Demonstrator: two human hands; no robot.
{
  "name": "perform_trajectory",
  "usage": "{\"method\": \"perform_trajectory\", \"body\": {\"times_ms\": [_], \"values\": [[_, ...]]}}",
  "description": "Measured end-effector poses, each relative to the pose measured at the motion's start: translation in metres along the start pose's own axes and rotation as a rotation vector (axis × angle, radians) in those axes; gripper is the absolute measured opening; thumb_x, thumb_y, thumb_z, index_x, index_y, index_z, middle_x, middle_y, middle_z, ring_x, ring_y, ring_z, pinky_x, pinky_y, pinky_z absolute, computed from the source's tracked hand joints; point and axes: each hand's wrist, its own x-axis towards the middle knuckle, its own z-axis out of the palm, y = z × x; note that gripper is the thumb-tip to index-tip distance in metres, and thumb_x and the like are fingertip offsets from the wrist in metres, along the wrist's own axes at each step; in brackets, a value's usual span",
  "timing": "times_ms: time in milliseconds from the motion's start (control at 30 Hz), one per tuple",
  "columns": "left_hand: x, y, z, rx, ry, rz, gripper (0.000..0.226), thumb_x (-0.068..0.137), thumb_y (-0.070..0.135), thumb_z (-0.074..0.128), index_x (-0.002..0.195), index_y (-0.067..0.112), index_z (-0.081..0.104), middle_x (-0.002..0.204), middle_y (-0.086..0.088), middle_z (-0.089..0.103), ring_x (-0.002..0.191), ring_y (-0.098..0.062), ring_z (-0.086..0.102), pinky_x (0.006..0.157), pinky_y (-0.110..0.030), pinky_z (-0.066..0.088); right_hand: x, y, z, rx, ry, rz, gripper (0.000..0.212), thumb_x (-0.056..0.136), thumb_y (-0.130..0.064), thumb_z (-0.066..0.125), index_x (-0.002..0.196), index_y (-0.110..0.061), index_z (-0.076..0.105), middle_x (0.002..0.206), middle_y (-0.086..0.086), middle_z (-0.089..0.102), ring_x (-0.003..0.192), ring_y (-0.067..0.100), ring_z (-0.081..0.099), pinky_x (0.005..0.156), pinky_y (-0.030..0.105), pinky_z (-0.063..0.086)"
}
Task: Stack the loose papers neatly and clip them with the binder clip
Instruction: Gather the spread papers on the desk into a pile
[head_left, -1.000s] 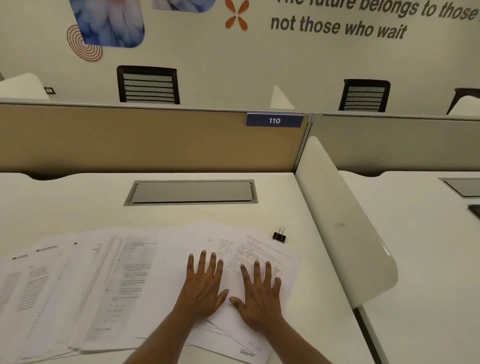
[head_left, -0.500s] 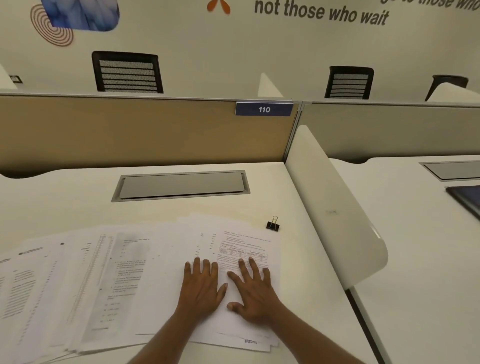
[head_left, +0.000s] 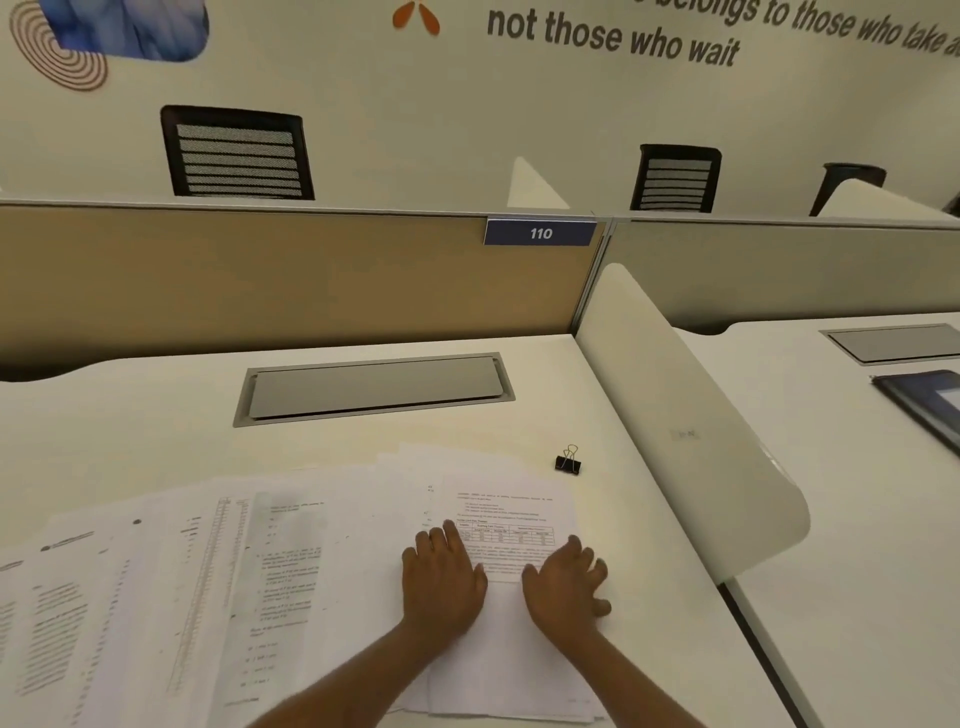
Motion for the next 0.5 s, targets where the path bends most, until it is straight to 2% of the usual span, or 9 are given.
{"method": "perform_trajectory", "body": {"times_ms": [100, 167, 300, 400, 500], "values": [[0.003, 0.007, -0.002, -0.036, -0.025, -0.076, 0.069, 0.087, 0.049, 0.038, 0.14, 0.005, 0.032, 0.128, -0.011, 0.05, 0.114, -0.027, 0.046, 0.09, -0.039, 0.043, 0.001, -0.007, -0.001, 0.046, -0.016, 0.075, 0.061, 0.083, -0.036, 0.054, 0.131, -0.009, 0.027, 0.131, 0.011, 0.041, 0.122, 0.028, 0.034, 0.092, 0.051, 0.038], [0.006, 0.009, -0.001, -0.088, -0.031, -0.157, 0.067, 0.085, 0.047, 0.042, 0.137, 0.006, 0.034, 0.125, -0.009, 0.05, 0.113, -0.025, 0.046, 0.086, -0.037, 0.045, 0.001, -0.009, -0.003, 0.04, -0.023, 0.103, 0.054, 0.083, -0.035, 0.055, 0.124, -0.01, 0.031, 0.126, 0.011, 0.044, 0.117, 0.027, 0.037, 0.089, 0.048, 0.04], [0.017, 0.014, 0.0, -0.243, -0.06, -0.314, 0.065, 0.081, 0.047, 0.051, 0.131, 0.008, 0.035, 0.123, -0.007, 0.049, 0.112, -0.024, 0.046, 0.082, -0.033, 0.048, 0.005, -0.004, -0.007, 0.096, -0.022, 0.14, 0.053, 0.082, -0.034, 0.059, 0.122, -0.009, 0.035, 0.123, 0.01, 0.044, 0.116, 0.027, 0.039, 0.089, 0.049, 0.042], [0.025, 0.015, -0.004, -0.324, -0.076, -0.406, 0.061, 0.081, 0.048, 0.054, 0.125, 0.008, 0.039, 0.123, -0.009, 0.05, 0.112, -0.026, 0.047, 0.088, -0.035, 0.045, 0.01, -0.001, -0.008, 0.165, -0.043, 0.149, 0.053, 0.082, -0.031, 0.063, 0.122, -0.008, 0.039, 0.123, 0.012, 0.046, 0.117, 0.03, 0.044, 0.091, 0.048, 0.044], [0.035, 0.01, -0.007, -0.431, -0.115, -0.491, 0.06, 0.082, 0.047, 0.056, 0.123, 0.007, 0.04, 0.125, -0.011, 0.05, 0.116, -0.029, 0.045, 0.096, -0.039, 0.039, 0.016, 0.006, -0.007, 0.291, -0.05, 0.131, 0.045, 0.081, -0.028, 0.068, 0.116, -0.005, 0.05, 0.117, 0.014, 0.052, 0.108, 0.032, 0.054, 0.088, 0.048, 0.052]]}}
